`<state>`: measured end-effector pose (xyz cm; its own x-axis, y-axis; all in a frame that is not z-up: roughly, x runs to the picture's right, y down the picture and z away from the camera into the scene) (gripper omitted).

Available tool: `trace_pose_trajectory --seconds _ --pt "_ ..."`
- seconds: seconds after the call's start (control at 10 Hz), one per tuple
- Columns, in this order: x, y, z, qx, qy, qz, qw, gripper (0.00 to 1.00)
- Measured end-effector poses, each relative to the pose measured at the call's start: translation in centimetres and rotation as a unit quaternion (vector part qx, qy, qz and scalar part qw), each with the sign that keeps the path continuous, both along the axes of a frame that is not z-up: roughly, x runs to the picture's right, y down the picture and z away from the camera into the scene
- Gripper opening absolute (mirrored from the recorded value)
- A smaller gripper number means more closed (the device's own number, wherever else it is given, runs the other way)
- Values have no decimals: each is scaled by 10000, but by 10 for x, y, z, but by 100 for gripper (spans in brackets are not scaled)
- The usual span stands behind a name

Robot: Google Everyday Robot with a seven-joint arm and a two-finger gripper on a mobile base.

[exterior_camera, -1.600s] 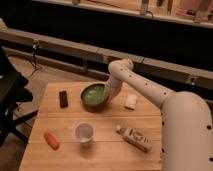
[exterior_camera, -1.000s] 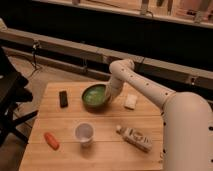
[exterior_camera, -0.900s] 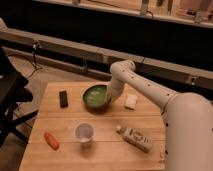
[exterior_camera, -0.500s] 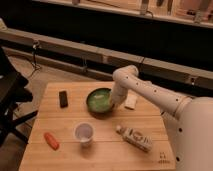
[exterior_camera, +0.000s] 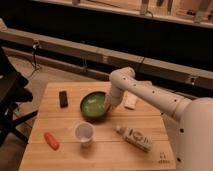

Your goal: Drag the ceramic bowl in a circle

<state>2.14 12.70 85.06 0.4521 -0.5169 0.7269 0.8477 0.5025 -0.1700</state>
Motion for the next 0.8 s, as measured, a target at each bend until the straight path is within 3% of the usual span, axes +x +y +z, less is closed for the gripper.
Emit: trace_pose_trajectory --seconds 0.1,0.3,0.8 --pt "-14 -1 -2 -37 -209 -88 9997 11" --pt "-28 -4 1 -19 -102 -129 9999 11" --pt "3 -13 7 -18 10 -103 9999 11"
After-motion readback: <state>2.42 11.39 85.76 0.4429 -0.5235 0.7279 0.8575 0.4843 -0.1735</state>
